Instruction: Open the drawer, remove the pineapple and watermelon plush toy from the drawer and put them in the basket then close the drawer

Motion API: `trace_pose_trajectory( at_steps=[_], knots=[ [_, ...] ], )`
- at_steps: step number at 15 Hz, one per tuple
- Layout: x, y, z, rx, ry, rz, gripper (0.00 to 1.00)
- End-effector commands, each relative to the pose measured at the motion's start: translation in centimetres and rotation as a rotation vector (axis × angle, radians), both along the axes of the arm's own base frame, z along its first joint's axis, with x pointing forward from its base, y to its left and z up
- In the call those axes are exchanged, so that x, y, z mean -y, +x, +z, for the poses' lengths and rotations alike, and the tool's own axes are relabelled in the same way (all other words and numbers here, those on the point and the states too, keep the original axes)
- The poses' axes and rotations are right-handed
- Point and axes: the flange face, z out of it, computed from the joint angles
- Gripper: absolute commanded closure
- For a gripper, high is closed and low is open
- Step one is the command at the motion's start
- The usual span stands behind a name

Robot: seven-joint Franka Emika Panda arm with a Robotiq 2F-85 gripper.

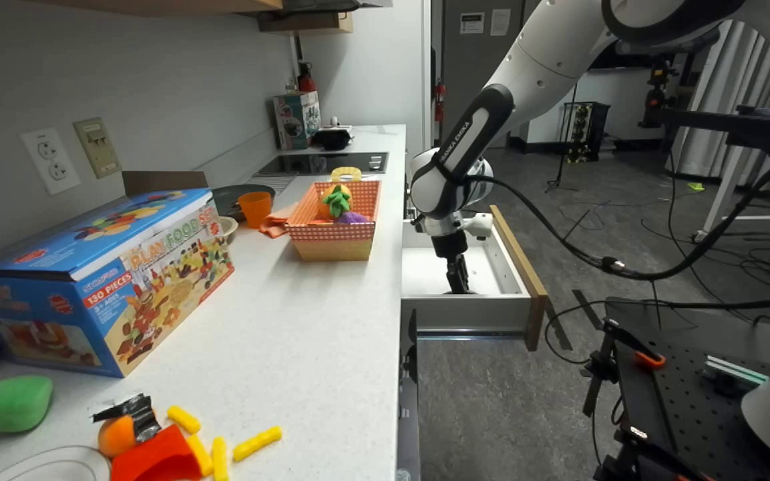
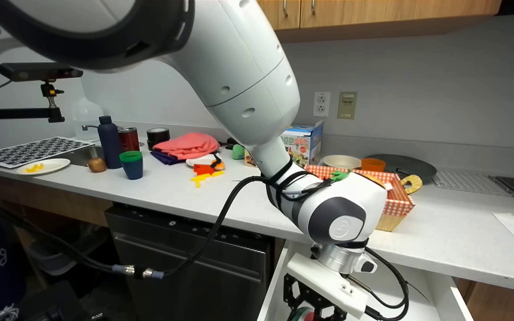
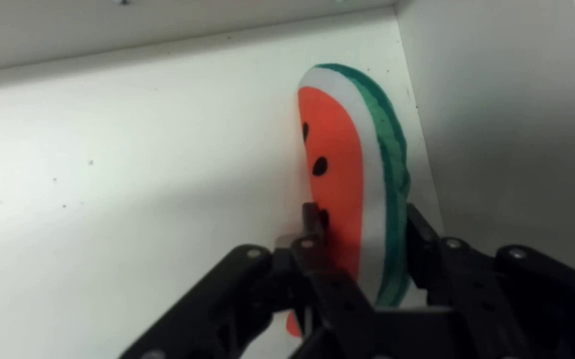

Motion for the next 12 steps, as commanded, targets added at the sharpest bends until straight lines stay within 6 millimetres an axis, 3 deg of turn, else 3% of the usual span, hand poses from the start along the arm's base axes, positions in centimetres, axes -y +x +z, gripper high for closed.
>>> trace_pose_trajectory(
  at_steps=[1, 3, 7, 9, 12],
  knots=[
    [1.6, 0.0, 1.7, 0.000, -0.054, -0.050, 0.89],
    [3.1, -0.8, 3.8, 0.012, -0.110, -0.070, 0.99],
    [6.1, -1.8, 10.5, 0.125, -0.192, -0.118, 0.99],
    [6.3, -1.7, 14.9, 0.248, -0.214, -0.144, 0.97],
    [4.9, -0.7, 21.4, 0.419, -0.224, -0.182, 0.97]
  ],
)
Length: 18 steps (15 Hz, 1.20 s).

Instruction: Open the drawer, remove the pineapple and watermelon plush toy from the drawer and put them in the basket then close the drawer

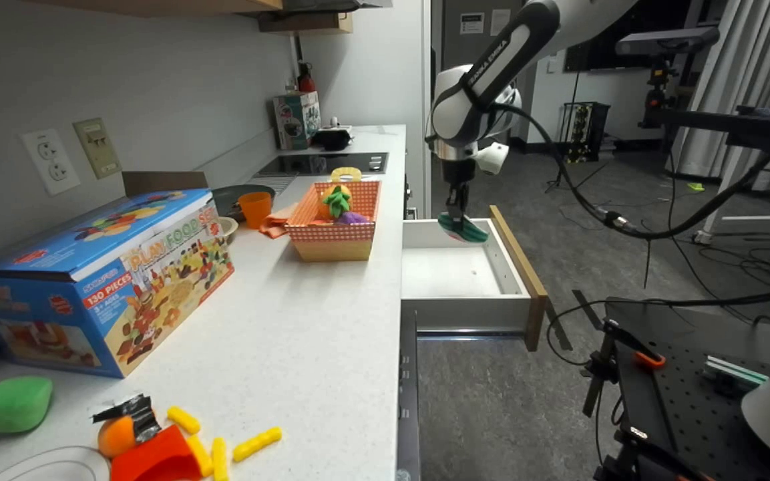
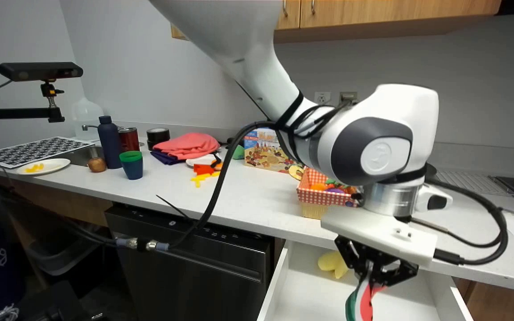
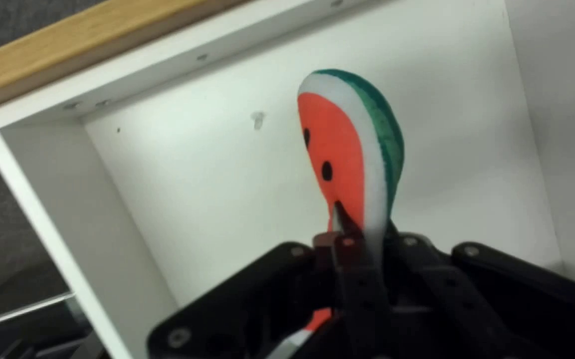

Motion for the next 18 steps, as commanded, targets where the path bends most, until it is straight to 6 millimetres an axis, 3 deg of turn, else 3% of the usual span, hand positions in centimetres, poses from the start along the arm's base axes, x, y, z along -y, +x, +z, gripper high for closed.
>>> trace_pose_trajectory(
  at_steps=[1, 4, 7, 10, 14, 15, 16, 18],
  knots=[
    [-2.9, -0.1, 7.7, 0.199, -0.010, -0.026, 0.97],
    [-6.5, 1.9, 12.6, 0.376, -0.022, -0.001, 0.97],
    [-10.6, 4.5, 15.4, 0.554, -0.026, 0.010, 0.97],
    [-14.2, 7.3, 16.8, 0.730, -0.026, -0.018, 0.97],
    [-17.1, 9.1, 16.9, 0.895, -0.014, -0.061, 0.97],
    [-17.6, 9.3, 16.7, 0.898, -0.003, -0.063, 0.65],
    [-18.3, 9.0, 16.4, 0.898, 0.002, -0.062, 0.63],
    [-18.8, 9.2, 16.0, 0.900, 0.008, -0.057, 0.48]
  ],
)
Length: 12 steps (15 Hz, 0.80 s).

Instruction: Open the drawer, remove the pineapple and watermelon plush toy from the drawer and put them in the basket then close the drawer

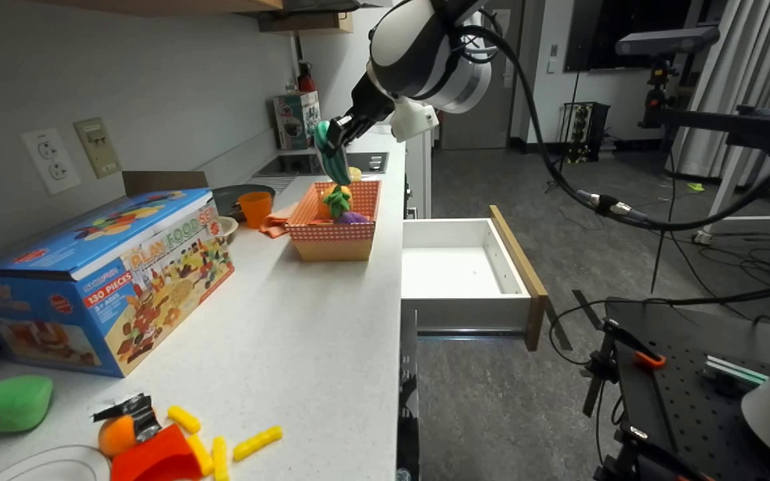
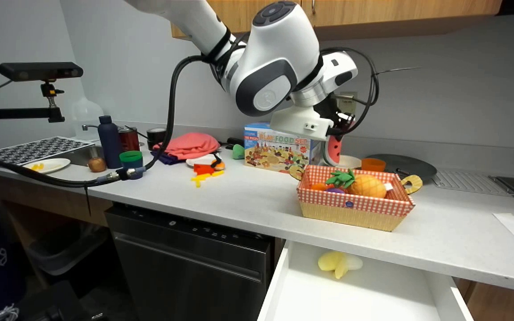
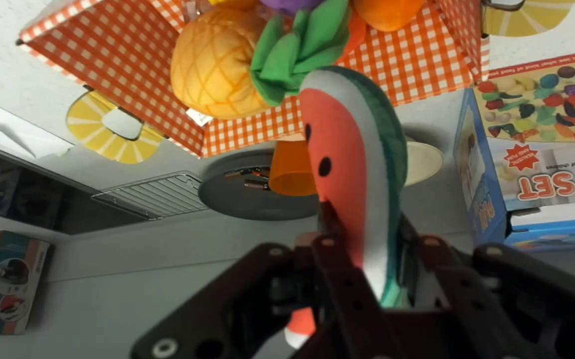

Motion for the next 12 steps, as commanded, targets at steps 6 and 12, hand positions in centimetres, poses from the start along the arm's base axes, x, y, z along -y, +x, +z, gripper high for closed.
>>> trace_pose_trajectory(
  at_steps=[6, 12],
  knots=[
    [-0.5, 0.1, -0.7, -0.005, 0.015, 0.012, 0.02],
    [4.2, -3.6, -3.3, -0.208, -0.077, -0.059, 0.00]
  ],
)
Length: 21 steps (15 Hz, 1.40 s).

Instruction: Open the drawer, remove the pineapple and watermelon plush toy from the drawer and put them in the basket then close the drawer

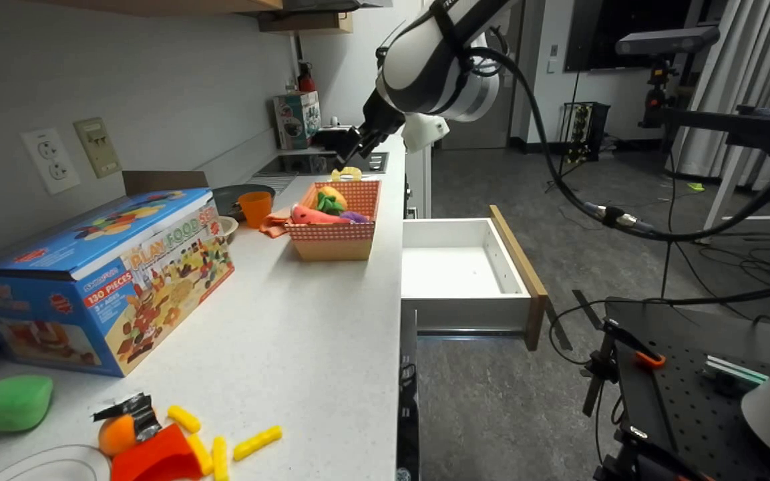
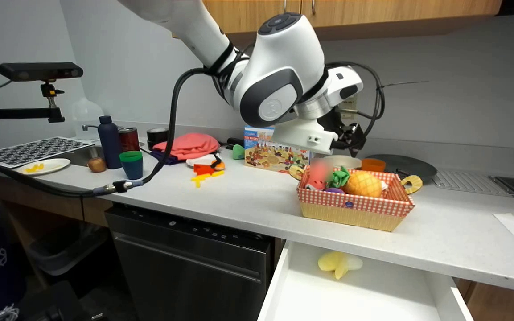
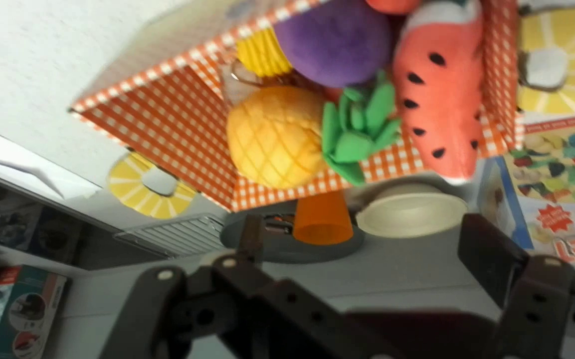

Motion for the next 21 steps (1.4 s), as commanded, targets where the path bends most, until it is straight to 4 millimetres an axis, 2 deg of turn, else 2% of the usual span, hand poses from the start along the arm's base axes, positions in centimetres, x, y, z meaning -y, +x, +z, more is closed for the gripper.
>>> trace_pose_trajectory(
  at_steps=[1, 3, 5, 10, 11, 13, 16, 19, 21],
  knots=[
    [3.4, -2.9, -1.2, -0.165, -0.090, -0.055, 0.00],
    [5.0, -3.4, -1.4, -0.276, -0.157, -0.088, 0.00],
    [5.2, -3.9, -1.5, -0.401, -0.205, -0.112, 0.00],
    [2.7, -5.9, -1.9, -0.724, -0.225, -0.111, 0.00],
    [7.9, -9.7, -5.2, -0.797, -0.215, -0.110, 0.00],
    [10.4, -11.7, -7.2, -0.916, -0.232, -0.162, 0.00],
    [16.2, -15.8, -11.8, -1.058, -0.209, -0.200, 0.00],
    [19.4, -18.1, -14.9, -1.132, -0.166, -0.185, 0.00],
    [20.2, -18.7, -16.4, -1.175, -0.153, -0.154, 0.00]
  ],
)
